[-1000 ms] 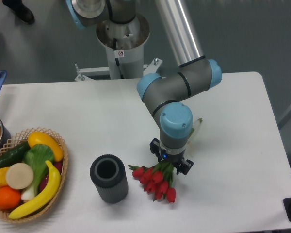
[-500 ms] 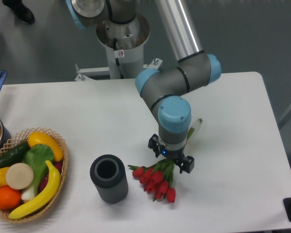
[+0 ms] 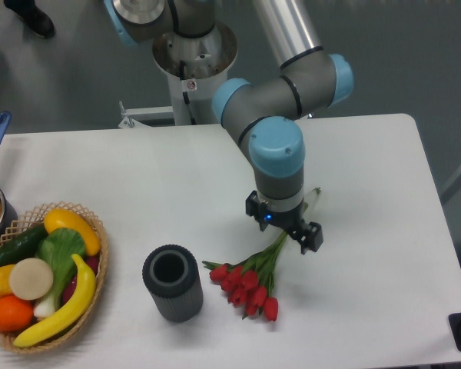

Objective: Place the flowers on the table
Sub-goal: 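Lift the open gripper up away from the tulips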

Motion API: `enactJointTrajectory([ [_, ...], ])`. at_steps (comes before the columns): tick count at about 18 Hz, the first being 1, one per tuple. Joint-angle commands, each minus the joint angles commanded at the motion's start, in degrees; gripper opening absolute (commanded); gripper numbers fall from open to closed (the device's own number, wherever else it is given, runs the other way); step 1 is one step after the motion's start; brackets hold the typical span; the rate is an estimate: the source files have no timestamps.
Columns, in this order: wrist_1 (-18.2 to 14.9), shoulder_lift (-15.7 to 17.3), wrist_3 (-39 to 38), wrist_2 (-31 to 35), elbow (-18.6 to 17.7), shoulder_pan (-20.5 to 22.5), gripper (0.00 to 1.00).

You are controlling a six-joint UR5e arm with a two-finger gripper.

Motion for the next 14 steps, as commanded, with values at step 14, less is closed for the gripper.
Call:
enactJointTrajectory([
  [14,-7.3,3.3,13.8,-1.6,0.8,6.4,1.00],
])
